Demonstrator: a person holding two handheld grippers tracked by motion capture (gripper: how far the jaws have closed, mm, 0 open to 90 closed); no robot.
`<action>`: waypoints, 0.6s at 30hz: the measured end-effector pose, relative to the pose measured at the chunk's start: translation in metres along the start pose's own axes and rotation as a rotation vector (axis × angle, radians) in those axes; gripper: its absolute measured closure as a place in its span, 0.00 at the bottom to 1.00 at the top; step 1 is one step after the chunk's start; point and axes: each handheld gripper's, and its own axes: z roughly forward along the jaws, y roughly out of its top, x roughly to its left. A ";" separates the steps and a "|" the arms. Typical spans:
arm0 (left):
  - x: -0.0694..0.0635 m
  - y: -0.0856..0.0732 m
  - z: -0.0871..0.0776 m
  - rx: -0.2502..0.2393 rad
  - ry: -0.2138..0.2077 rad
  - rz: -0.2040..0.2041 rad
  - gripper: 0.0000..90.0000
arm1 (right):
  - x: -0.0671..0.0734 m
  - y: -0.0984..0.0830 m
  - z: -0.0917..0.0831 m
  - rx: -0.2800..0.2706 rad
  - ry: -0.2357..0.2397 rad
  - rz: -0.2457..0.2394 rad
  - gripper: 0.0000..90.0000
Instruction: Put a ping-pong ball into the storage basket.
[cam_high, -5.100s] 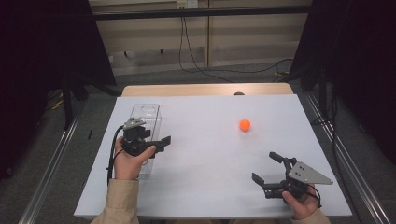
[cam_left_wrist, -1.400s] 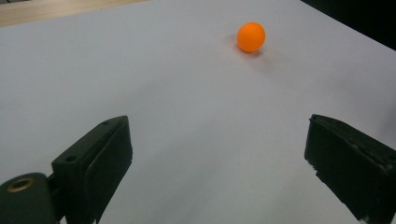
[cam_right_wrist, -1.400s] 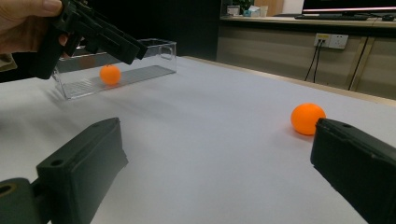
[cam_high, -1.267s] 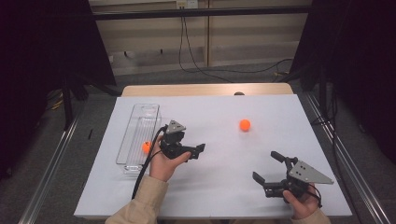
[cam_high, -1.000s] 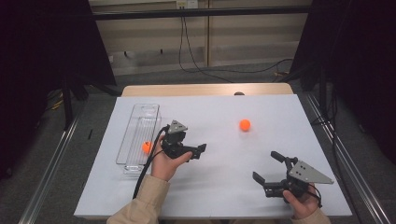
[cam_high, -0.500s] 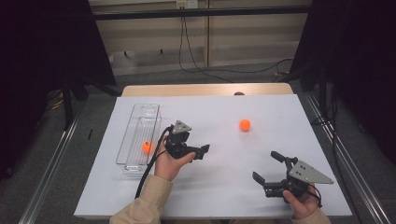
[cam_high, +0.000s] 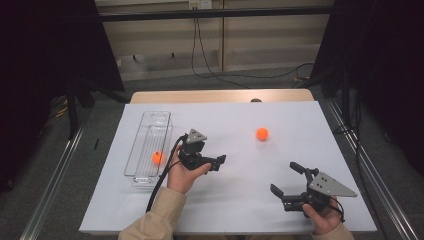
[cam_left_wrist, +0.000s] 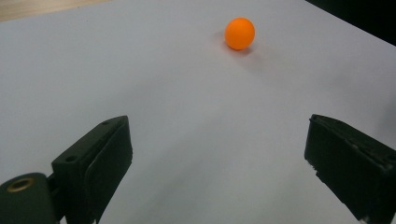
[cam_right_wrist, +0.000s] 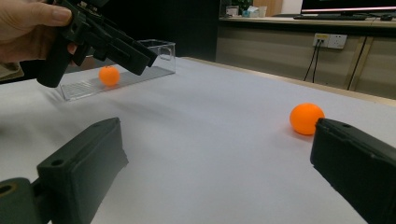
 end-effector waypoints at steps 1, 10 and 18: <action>0.000 0.000 0.001 -0.001 -0.001 -0.005 0.08 | 0.000 0.000 0.000 0.000 0.000 0.000 0.03; -0.003 0.001 0.004 0.000 -0.012 0.000 0.08 | 0.000 0.000 0.000 -0.002 0.001 0.004 0.03; -0.005 0.000 0.009 0.009 -0.016 0.006 0.08 | 0.000 0.000 0.000 -0.002 0.001 0.003 0.03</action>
